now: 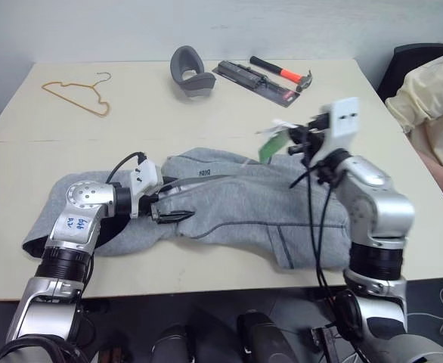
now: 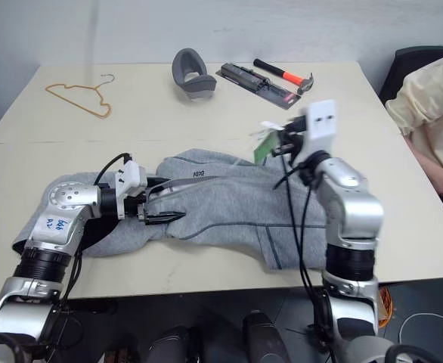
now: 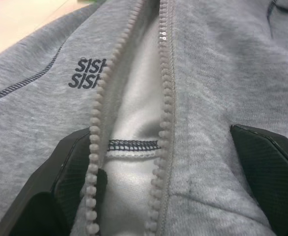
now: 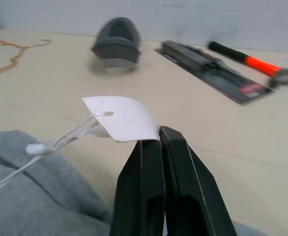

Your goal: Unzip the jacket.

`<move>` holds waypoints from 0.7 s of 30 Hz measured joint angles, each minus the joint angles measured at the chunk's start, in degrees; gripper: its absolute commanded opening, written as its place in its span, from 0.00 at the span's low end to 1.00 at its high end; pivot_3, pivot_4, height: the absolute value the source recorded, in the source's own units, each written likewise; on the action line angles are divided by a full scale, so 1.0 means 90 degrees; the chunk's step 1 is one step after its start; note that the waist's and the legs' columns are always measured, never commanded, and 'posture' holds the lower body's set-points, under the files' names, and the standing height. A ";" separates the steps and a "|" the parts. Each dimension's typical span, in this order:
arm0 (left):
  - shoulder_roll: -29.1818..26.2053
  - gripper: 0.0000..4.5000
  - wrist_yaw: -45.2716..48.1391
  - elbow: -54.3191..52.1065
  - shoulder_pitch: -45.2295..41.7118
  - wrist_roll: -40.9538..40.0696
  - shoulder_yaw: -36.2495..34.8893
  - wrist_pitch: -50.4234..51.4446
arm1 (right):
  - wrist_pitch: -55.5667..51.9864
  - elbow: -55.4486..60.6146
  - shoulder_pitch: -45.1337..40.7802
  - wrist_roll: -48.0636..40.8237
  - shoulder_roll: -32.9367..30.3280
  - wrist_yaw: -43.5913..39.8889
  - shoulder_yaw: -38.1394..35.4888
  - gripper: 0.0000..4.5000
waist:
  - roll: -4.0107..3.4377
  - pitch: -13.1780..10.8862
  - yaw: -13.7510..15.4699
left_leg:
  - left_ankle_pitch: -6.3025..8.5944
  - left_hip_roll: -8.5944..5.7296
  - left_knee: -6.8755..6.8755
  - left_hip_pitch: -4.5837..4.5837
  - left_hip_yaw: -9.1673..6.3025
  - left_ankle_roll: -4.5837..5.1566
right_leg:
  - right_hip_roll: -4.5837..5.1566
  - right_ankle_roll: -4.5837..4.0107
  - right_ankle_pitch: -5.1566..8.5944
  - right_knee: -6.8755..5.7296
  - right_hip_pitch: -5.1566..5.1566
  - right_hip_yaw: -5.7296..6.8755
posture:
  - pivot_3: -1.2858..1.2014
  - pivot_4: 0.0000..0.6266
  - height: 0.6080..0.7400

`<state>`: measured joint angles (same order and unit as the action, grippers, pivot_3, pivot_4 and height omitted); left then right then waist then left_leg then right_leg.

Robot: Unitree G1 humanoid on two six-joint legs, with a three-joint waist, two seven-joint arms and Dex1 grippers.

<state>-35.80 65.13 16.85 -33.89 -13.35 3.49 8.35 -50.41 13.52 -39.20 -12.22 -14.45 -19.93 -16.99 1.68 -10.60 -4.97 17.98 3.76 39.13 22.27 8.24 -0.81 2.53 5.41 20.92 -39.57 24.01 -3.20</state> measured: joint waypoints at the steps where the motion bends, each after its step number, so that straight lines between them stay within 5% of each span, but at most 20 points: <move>1: 0.0053 1.00 0.0011 0.0062 -0.0063 0.0015 0.0018 -0.0042 | -0.0257 0.0150 0.0048 -0.0154 -0.0103 0.0108 -0.0322 0.01 | 0.0000 0.0000 0.0020 | 0.0000 0.0000 0.0000 0.0000 0.0000 0.0000 | 0.0000 0.0000 0.0000 0.0001 0.0000 -0.0001 | 0.52 0.24 1.00; 10: 0.0126 1.00 0.0121 0.0263 -0.0176 0.0049 0.0069 -0.0219 | -0.0850 0.0300 0.1071 -0.0666 -0.1485 0.0357 -0.2280 0.01 | 0.0000 0.0000 0.0157 | 0.0006 -0.0009 -0.0001 -0.0003 0.0015 0.0013 | -0.0002 0.0000 0.0000 0.0012 0.0000 -0.0009 | 0.52 0.24 1.00; 16: 0.0116 1.00 0.0135 0.0381 -0.0177 0.0052 0.0069 -0.0249 | 0.0053 -0.1538 0.1547 -0.0658 -0.2652 0.0157 -0.3119 0.01 | -0.0002 0.0000 0.0167 | 0.0006 -0.0010 -0.0003 -0.0017 0.0036 0.0016 | -0.0013 0.0000 -0.0001 0.0012 -0.0003 -0.0015 | 0.52 0.24 1.00; 21: 0.0107 1.00 0.0136 0.0416 -0.0182 0.0052 0.0068 -0.0289 | 0.0987 -0.3292 0.1300 -0.0669 -0.3358 -0.0123 -0.2995 0.01 | -0.0006 0.0000 0.0146 | 0.0006 -0.0011 -0.0003 -0.0021 0.0042 0.0017 | -0.0014 0.0001 -0.0002 0.0011 -0.0003 -0.0021 | 0.52 0.24 1.00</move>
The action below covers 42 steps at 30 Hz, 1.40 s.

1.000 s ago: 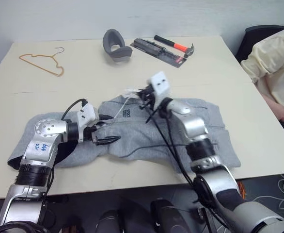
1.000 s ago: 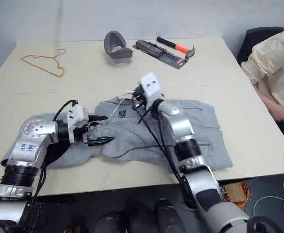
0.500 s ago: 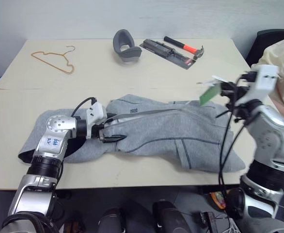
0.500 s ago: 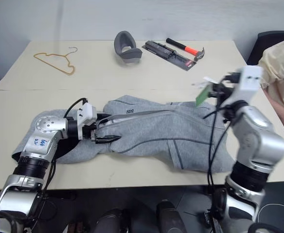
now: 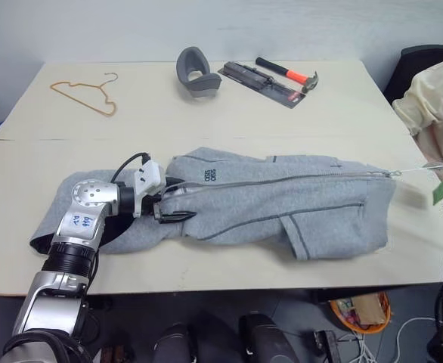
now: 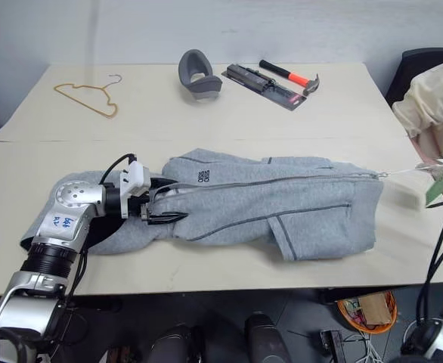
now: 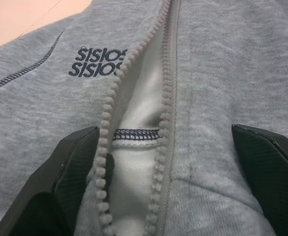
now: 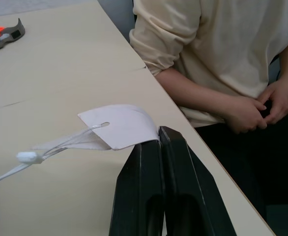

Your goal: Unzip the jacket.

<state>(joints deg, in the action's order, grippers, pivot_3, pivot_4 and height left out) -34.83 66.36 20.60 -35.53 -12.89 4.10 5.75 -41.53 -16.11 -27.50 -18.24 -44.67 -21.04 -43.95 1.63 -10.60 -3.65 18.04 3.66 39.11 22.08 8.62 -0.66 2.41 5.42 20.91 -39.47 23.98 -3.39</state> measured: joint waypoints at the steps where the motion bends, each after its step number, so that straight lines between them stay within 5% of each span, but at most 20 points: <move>1: -0.0003 1.00 0.0000 0.0002 -0.0002 0.0000 -0.0001 -0.0003 | 0.0189 -0.0386 -0.0160 0.0012 -0.0164 -0.0065 0.0114 0.01 | -0.0006 -0.0003 0.0000 | -0.0003 -0.0005 -0.0002 0.0000 0.0001 0.0005 | 0.0000 0.0002 -0.0001 0.0001 0.0000 0.0001 | 0.52 0.24 1.00; 9: -0.0013 1.00 -0.0054 -0.0014 0.0001 -0.0003 -0.0028 0.0002 | 0.1486 -0.2639 -0.1651 0.0041 -0.0868 -0.0277 0.0728 0.01 | -0.0012 -0.0003 0.0058 | -0.0003 -0.0006 0.0000 0.0003 -0.0008 0.0010 | 0.0007 0.0002 -0.0001 0.0011 -0.0007 -0.0003 | 0.52 0.24 1.00; 25: -0.0030 1.00 -0.0259 -0.0215 0.0179 -0.0005 -0.0094 0.0061 | 0.3109 -0.5205 -0.2452 0.0340 -0.1793 -0.0749 0.1595 0.01 | -0.0027 -0.0009 0.0026 | -0.0001 -0.0005 -0.0001 0.0001 -0.0016 0.0013 | 0.0006 0.0005 -0.0005 0.0034 -0.0027 -0.0003 | 0.52 0.24 1.00; 29: -0.0025 1.00 -0.0322 -0.0327 0.0263 -0.0042 -0.0107 0.0180 | 0.3092 -0.4905 -0.2068 0.0328 -0.1645 -0.1160 0.1767 0.01 | -0.0027 -0.0009 0.0018 | -0.0001 0.0001 -0.0001 0.0001 -0.0018 0.0013 | 0.0007 0.0006 -0.0005 0.0035 -0.0028 -0.0003 | 0.52 0.24 1.00; 37: 0.0057 1.00 -0.0001 -0.1818 -0.0502 -0.1026 -0.0178 0.1604 | 0.2180 -0.2309 -0.0665 -0.0015 -0.0758 -0.1422 0.1909 0.01 | -0.0028 -0.0008 0.0035 | -0.0001 0.0002 0.0004 0.0002 -0.0028 0.0010 | 0.0003 0.0008 -0.0007 0.0025 -0.0030 0.0002 | 0.52 0.24 1.00; 42: 0.0564 1.00 -0.0233 -0.1024 -0.1191 -0.0277 0.0396 0.0860 | 0.1898 -0.1279 -0.0165 -0.0030 -0.0678 -0.1390 0.2004 0.01 | -0.0041 -0.0001 0.0075 | -0.0002 -0.0011 0.0004 -0.0014 -0.0025 0.0012 | -0.0013 0.0012 -0.0009 0.0036 -0.0051 0.0001 | 0.52 0.24 1.00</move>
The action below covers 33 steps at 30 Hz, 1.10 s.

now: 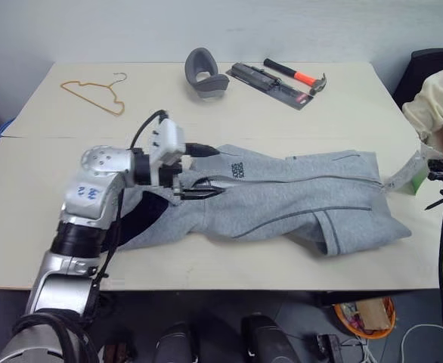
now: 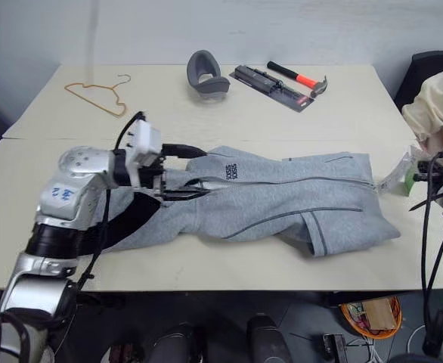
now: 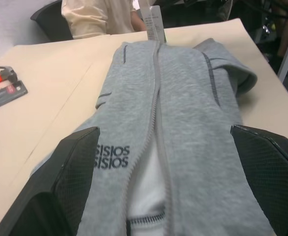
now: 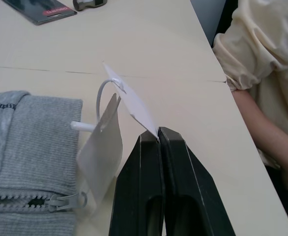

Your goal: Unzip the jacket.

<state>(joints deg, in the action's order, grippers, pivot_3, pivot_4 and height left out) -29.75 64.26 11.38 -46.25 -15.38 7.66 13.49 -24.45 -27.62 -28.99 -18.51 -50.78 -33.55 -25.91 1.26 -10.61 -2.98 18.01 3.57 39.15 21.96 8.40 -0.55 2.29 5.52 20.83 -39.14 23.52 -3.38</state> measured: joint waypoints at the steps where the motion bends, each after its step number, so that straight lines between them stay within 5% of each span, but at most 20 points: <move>1: 0.0095 1.00 -0.0111 0.0452 -0.0054 0.0344 0.0247 -0.0320 | -0.0034 0.0103 0.0029 0.0010 0.0000 0.0015 0.0050 0.01 | 0.0000 0.0000 -0.0009 | 0.0000 0.0001 -0.0001 -0.0001 0.0002 0.0000 | 0.0000 0.0001 0.0000 0.0002 0.0001 -0.0002 | 0.52 0.24 1.00; 6: 0.0361 1.00 -0.0404 0.2148 -0.0141 0.1574 0.1049 -0.1744 | 0.0026 -0.0161 -0.0080 0.0282 -0.0123 0.0339 0.0076 0.01 | 0.0000 0.0000 -0.0055 | 0.0000 0.0012 -0.0014 -0.0003 0.0020 -0.0001 | 0.0006 0.0000 0.0000 0.0003 0.0016 -0.0002 | 0.52 0.24 1.00; 11: 0.0537 1.00 -0.0604 0.2792 -0.0308 0.1830 0.1143 -0.2427 | 0.0543 -0.1186 -0.0800 0.0675 -0.0468 0.0680 0.0133 0.01 | -0.0001 0.0001 -0.0043 | 0.0002 0.0006 -0.0013 -0.0061 0.0028 0.0002 | 0.0014 -0.0001 -0.0001 0.0004 -0.0041 -0.0008 | 0.52 0.24 1.00; 20: 0.0545 1.00 -0.0589 0.2773 -0.0168 0.1815 0.1005 -0.2523 | 0.1513 -0.3200 -0.2800 0.1205 -0.0920 0.0758 0.0675 0.01 | -0.0006 0.0004 -0.0055 | 0.0005 0.0012 -0.0028 -0.0094 0.0020 0.0002 | 0.0020 -0.0002 -0.0001 0.0026 -0.0082 -0.0011 | 0.52 0.24 1.00; 33: 0.0553 1.00 -0.0744 0.2385 0.0225 0.1777 0.0762 -0.2314 | 0.2193 -0.4252 -0.3382 0.1488 -0.1045 0.0680 0.0995 0.01 | -0.0007 0.0004 -0.0054 | 0.0005 0.0010 -0.0035 -0.0093 0.0019 0.0002 | 0.0024 -0.0002 -0.0001 0.0032 -0.0084 -0.0013 | 0.52 0.24 1.00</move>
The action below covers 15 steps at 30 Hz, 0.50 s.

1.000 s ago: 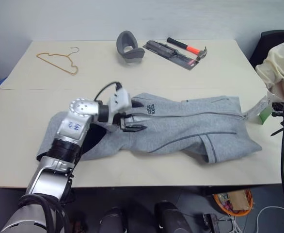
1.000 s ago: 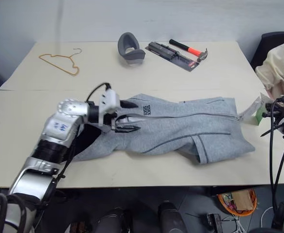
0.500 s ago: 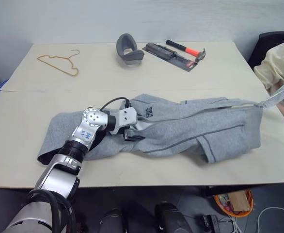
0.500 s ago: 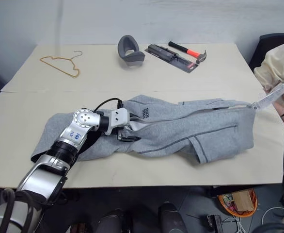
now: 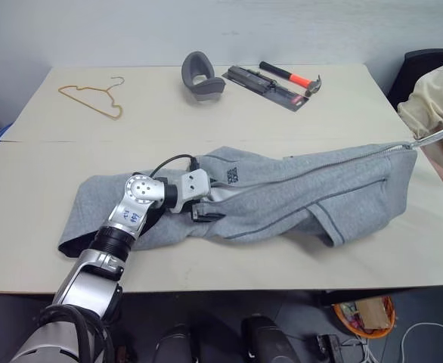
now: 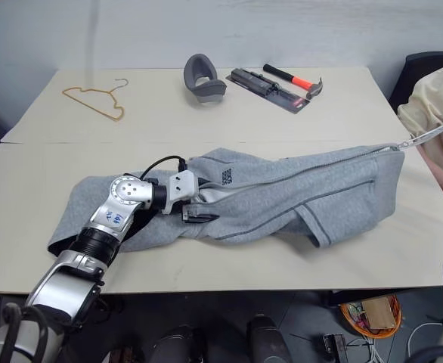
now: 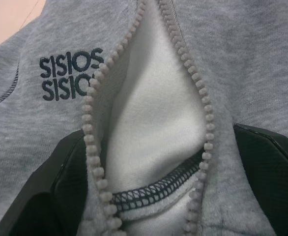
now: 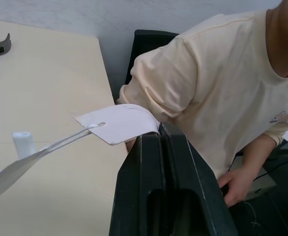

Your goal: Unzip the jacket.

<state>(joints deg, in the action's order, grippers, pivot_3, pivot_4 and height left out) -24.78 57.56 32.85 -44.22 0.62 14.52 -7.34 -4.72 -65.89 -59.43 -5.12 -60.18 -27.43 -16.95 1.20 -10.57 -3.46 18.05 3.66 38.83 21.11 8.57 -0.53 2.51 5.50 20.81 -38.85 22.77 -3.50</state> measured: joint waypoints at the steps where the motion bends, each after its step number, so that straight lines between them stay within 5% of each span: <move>1: -0.0001 1.00 -0.0012 -0.0053 0.0025 -0.0005 -0.0014 0.0029 | 0.0035 0.0000 0.0032 0.0012 0.0000 -0.0023 0.0037 0.01 | 0.0000 0.0000 -0.0001 | 0.0000 0.0000 0.0000 -0.0001 0.0000 0.0000 | 0.0000 0.0000 0.0000 0.0000 0.0000 0.0000 | 0.52 0.24 1.00; 11: -0.0046 1.00 -0.0057 -0.0281 0.0212 -0.0028 -0.0128 0.0138 | 0.0400 -0.0026 -0.0307 0.0082 -0.0060 0.0000 0.0094 0.01 | -0.0006 0.0001 -0.0014 | 0.0000 0.0003 -0.0007 -0.0003 0.0000 -0.0002 | -0.0002 0.0000 0.0000 0.0003 -0.0001 0.0001 | 0.52 0.24 1.00; 15: -0.0043 1.00 -0.0077 -0.0343 0.0252 -0.0034 -0.0152 0.0219 | 0.0369 0.0057 0.0277 0.0321 0.0072 -0.0314 0.0454 0.01 | -0.0005 0.0001 -0.0020 | 0.0001 0.0006 -0.0007 -0.0006 -0.0008 -0.0002 | -0.0002 -0.0003 -0.0002 0.0019 -0.0016 0.0001 | 0.52 0.24 1.00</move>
<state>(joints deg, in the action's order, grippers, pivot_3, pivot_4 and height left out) -25.17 56.86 29.76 -41.95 0.31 13.14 -5.37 -1.40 -65.38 -56.93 -2.23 -59.53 -30.26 -12.87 1.16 -10.57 -3.65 18.06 3.72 38.76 21.06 8.50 -0.55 2.49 5.47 20.80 -38.68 22.62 -3.49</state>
